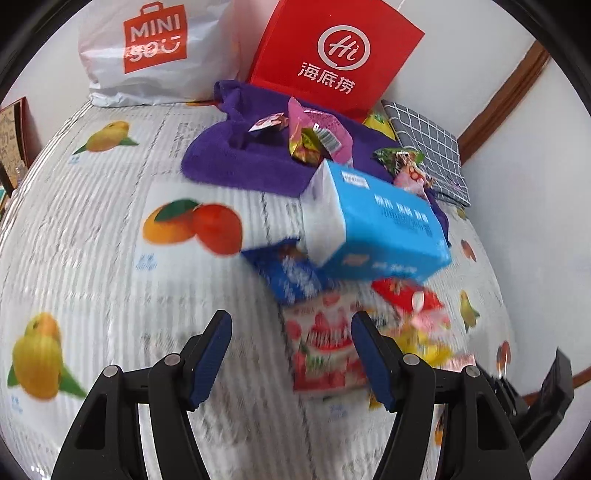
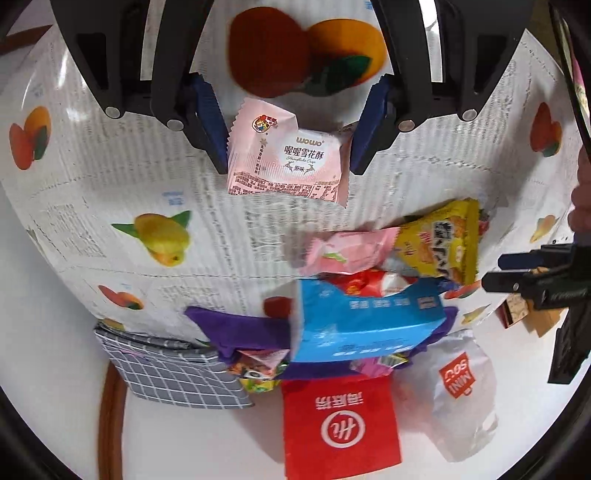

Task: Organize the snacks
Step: 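Grasp the blue wrapped snack with the left gripper while the right holds the omom pack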

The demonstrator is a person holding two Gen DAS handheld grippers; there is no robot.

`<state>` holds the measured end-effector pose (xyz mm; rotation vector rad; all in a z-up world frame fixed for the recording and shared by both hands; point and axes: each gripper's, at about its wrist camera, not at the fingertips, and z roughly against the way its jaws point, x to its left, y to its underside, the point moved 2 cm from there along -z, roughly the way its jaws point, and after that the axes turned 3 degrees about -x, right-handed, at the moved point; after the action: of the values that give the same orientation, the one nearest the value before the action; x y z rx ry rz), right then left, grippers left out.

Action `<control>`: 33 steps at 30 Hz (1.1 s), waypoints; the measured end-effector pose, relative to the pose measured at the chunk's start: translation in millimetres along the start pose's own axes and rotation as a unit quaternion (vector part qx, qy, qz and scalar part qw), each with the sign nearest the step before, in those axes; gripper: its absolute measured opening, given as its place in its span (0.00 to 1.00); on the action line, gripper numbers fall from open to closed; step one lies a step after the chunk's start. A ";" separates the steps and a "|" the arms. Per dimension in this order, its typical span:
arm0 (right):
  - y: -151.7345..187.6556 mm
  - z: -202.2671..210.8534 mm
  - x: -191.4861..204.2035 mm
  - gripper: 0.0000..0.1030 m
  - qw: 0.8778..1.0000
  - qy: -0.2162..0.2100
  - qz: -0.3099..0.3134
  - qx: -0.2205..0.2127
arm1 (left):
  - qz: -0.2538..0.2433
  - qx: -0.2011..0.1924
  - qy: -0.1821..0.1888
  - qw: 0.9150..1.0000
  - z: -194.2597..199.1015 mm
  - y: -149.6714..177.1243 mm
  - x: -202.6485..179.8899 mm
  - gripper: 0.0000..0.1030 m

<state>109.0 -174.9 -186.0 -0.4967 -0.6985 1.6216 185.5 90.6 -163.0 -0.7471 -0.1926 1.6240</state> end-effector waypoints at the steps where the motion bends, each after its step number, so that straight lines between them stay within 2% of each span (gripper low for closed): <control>1: -0.2 -2.4 -3.7 0.62 1.000 -0.002 -0.008 0.000 | -0.001 -0.002 -0.003 1.000 -3.5 -4.4 -1.7 0.62; 4: 0.5 -7.7 -11.5 0.63 0.999 -0.012 -0.028 -0.010 | -0.007 -0.004 -0.012 1.000 -16.2 -16.6 -7.7 0.62; 8: -0.7 -9.9 -9.2 0.64 1.000 -0.003 -0.021 -0.016 | -0.001 0.004 -0.024 1.000 -31.1 -23.4 -6.9 0.60; 13: -1.2 -11.6 -8.1 0.65 1.000 0.000 -0.019 -0.017 | -0.001 0.025 -0.023 0.999 -44.5 -19.4 -1.4 0.43; 16: -0.5 -11.7 -5.7 0.65 1.000 0.008 -0.011 -0.016 | -0.019 0.019 -0.037 0.999 -40.4 -16.0 -0.1 0.35; 24: -0.7 -11.9 -5.6 0.65 1.000 0.009 -0.010 -0.017 | -0.028 0.026 -0.058 0.998 -19.4 -4.7 24.3 0.37; 27: -0.6 -11.9 -5.6 0.65 1.000 0.009 -0.011 -0.017 | -0.035 0.023 -0.053 0.998 -14.9 -0.6 28.5 0.37; 31: -0.6 -12.1 -5.0 0.66 1.000 0.011 -0.009 -0.017 | -0.046 0.008 -0.049 0.998 -18.4 0.9 21.1 0.53; 33: -0.7 -12.3 -4.1 0.65 1.000 0.014 -0.007 -0.016 | -0.055 -0.002 -0.061 0.997 -21.4 1.6 15.7 0.55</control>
<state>118.4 -176.9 -194.7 -0.5356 -0.7072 1.5886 196.1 98.8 -186.0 -0.6305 -0.3184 1.5657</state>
